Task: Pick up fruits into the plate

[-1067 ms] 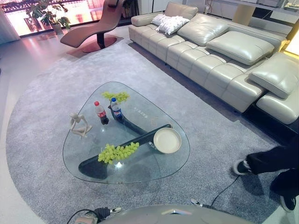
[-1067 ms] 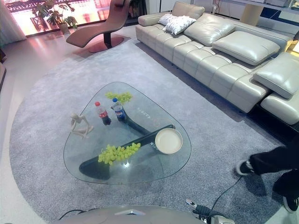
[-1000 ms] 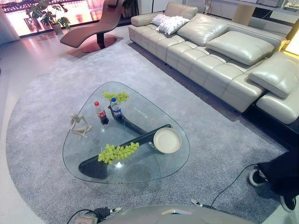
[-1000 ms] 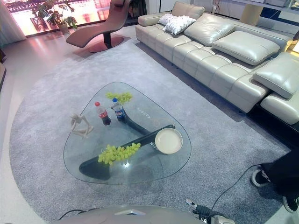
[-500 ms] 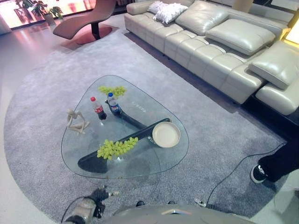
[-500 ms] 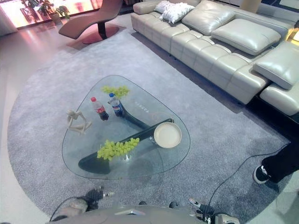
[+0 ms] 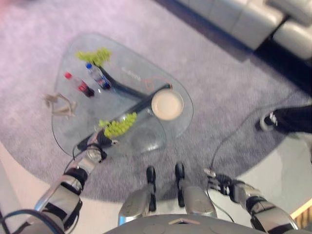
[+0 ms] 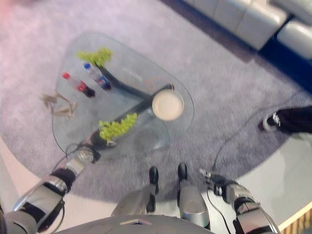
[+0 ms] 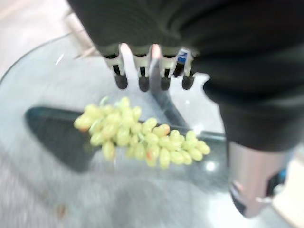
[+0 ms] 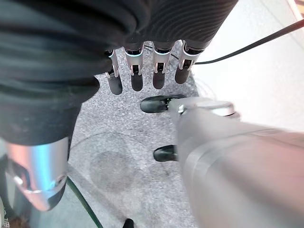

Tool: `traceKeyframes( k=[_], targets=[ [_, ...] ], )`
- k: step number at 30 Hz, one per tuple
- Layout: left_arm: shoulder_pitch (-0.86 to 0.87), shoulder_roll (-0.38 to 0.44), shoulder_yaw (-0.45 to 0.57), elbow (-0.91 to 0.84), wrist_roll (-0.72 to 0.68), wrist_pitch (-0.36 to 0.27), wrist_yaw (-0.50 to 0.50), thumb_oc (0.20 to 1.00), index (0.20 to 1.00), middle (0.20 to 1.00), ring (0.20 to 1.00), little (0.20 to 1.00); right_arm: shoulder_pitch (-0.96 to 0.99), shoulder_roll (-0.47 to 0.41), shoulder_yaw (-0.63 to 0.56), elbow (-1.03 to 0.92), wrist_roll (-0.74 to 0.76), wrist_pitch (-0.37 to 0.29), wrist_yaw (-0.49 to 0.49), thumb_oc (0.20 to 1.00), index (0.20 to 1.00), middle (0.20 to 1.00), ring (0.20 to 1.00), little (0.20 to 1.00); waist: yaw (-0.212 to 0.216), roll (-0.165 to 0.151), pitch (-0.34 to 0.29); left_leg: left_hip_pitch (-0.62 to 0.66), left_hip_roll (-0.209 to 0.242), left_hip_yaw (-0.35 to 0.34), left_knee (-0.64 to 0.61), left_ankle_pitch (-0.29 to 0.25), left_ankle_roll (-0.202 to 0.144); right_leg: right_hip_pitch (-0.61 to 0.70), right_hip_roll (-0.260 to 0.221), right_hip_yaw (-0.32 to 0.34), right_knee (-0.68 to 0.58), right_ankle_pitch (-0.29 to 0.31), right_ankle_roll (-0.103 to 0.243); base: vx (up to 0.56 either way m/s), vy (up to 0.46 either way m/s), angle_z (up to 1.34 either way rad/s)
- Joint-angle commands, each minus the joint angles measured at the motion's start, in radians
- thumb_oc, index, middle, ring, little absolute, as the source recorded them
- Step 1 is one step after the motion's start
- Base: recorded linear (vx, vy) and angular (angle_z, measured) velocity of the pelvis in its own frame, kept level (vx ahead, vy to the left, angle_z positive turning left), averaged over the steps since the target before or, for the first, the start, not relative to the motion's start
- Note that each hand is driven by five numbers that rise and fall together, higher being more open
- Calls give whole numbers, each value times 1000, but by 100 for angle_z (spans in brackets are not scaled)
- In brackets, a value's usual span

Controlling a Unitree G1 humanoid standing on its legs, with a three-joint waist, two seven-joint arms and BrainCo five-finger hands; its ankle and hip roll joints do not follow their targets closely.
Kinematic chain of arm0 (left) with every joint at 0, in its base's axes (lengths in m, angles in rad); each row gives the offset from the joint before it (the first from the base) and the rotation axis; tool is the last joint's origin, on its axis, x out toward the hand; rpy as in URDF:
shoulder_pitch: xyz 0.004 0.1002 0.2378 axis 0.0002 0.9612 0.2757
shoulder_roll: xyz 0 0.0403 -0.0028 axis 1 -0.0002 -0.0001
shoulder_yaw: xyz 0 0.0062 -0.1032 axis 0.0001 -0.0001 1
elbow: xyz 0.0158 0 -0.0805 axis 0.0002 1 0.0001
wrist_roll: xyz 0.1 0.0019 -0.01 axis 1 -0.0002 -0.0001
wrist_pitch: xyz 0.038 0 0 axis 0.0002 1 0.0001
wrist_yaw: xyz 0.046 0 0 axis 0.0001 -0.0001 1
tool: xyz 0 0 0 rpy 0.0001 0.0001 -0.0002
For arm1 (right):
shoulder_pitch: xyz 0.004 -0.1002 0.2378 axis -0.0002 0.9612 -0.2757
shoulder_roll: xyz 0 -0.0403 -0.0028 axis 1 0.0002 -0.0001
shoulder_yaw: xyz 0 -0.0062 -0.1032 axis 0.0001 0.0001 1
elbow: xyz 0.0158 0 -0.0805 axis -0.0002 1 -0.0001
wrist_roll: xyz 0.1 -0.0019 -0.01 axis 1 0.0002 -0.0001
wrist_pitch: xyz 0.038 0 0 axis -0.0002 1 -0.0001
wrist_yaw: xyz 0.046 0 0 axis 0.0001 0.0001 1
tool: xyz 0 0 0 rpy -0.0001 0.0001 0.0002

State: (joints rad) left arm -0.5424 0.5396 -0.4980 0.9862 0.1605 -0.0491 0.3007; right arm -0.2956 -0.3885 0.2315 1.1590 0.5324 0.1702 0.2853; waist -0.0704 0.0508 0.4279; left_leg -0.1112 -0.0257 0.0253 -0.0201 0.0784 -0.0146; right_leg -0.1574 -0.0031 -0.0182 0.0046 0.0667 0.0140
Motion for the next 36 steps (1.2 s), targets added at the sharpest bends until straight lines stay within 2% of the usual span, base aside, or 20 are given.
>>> traceKeyframes(
  k=[1, 6, 9, 16, 18, 23, 26, 27, 33, 34, 36],
  targets=[
    [-47, 48, -16, 17, 95, 19, 136, 1000, 1000, 1000, 1000, 1000, 28, -7, 41, -45, 63, -24, -28, 1000, 1000, 1000, 1000, 1000, -3, -13, 6, -78, 1, -36, 129, -130, 27, -135, 14, 37, 219, -131, 18, -169, 38, -11],
    [-140, 74, -49, 38, 197, 106, 180, 1000, 1000, 1000, 1000, 1000, -29, 6, 54, -88, 114, -32, -68, 1000, 1000, 1000, 1000, 1000, -11, -15, 57, -161, -8, -37, 161, -115, 23, -217, 21, 38, 252, -121, 18, -103, 40, -12],
    [-213, 79, -70, 77, 243, 183, 198, 1000, 1000, 1000, 1000, 1000, -79, 17, 62, -106, 139, -33, -103, 1000, 1000, 1000, 1000, 1000, -18, -21, 92, -212, -13, -27, 177, -104, 21, -269, 21, 37, 270, -113, 20, -86, 43, -9],
    [-329, 67, -105, 199, 311, 333, 232, 1000, 1000, 1000, 1000, 1000, -147, 45, 87, -103, 198, -71, -143, 1000, 1000, 1000, 1000, 1000, -30, -38, 92, -357, -31, -16, 248, -101, 21, -413, 32, 47, 320, -103, 18, -49, 40, -7],
    [-342, 67, -115, 221, 316, 356, 245, 1000, 1000, 1000, 1000, 1000, -157, 49, 92, -101, 213, -80, -147, 1000, 1000, 1000, 1000, 1000, -32, -40, 92, -382, -34, -15, 262, -101, 21, -436, 35, 49, 329, -100, 17, -33, 33, -6],
    [-365, 56, -119, 294, 347, 490, 299, 1000, 1000, 1000, 1000, 1000, -180, 60, 99, -96, 239, -119, -155, 1000, 1000, 1000, 1000, 1000, -37, -46, 92, -470, -38, -14, 320, -111, 20, -519, 50, 54, 383, -112, 13, -15, 41, -5],
    [-377, 60, -118, 331, 359, 538, 318, 1000, 1000, 1000, 1000, 1000, -197, 64, 104, -81, 257, -148, -147, 1000, 1000, 1000, 1000, 1000, -37, -50, 92, -513, -37, -10, 345, -113, 16, -559, 56, 55, 404, -115, 12, -22, 42, -7],
    [-378, 64, -112, 346, 359, 571, 334, 1000, 1000, 1000, 1000, 1000, -202, 66, 103, -74, 265, -169, -138, 1000, 1000, 1000, 1000, 1000, -37, -51, 92, -540, -36, -9, 355, -112, 13, -583, 60, 56, 415, -116, 11, -31, 36, -7],
    [-380, 70, -108, 312, 347, 679, 362, 1000, 1000, 1000, 1000, 1000, -207, 72, 81, -76, 334, -236, -130, 1000, 1000, 1000, 1000, 1000, -29, -53, 92, -640, -37, -6, 396, -119, 14, -680, 74, 47, 463, -121, 10, -17, 1, 0],
    [-379, 72, -106, 307, 338, 688, 370, 1000, 1000, 1000, 1000, 1000, -196, 69, 75, -78, 338, -246, -118, 1000, 1000, 1000, 1000, 1000, -29, -53, 92, -651, -35, -6, 403, -120, 14, -691, 80, 49, 472, -122, 11, 0, 0, 0],
    [-371, 90, -95, 251, 337, 750, 373, 1000, 1000, 1000, 1000, 1000, -126, 45, 49, -90, 347, -292, -30, 1000, 1000, 1000, 1000, 1000, -39, -62, 92, -680, -34, -10, 414, -127, 16, -717, 96, 59, 479, -116, 16, 0, 0, 0]
  ],
)
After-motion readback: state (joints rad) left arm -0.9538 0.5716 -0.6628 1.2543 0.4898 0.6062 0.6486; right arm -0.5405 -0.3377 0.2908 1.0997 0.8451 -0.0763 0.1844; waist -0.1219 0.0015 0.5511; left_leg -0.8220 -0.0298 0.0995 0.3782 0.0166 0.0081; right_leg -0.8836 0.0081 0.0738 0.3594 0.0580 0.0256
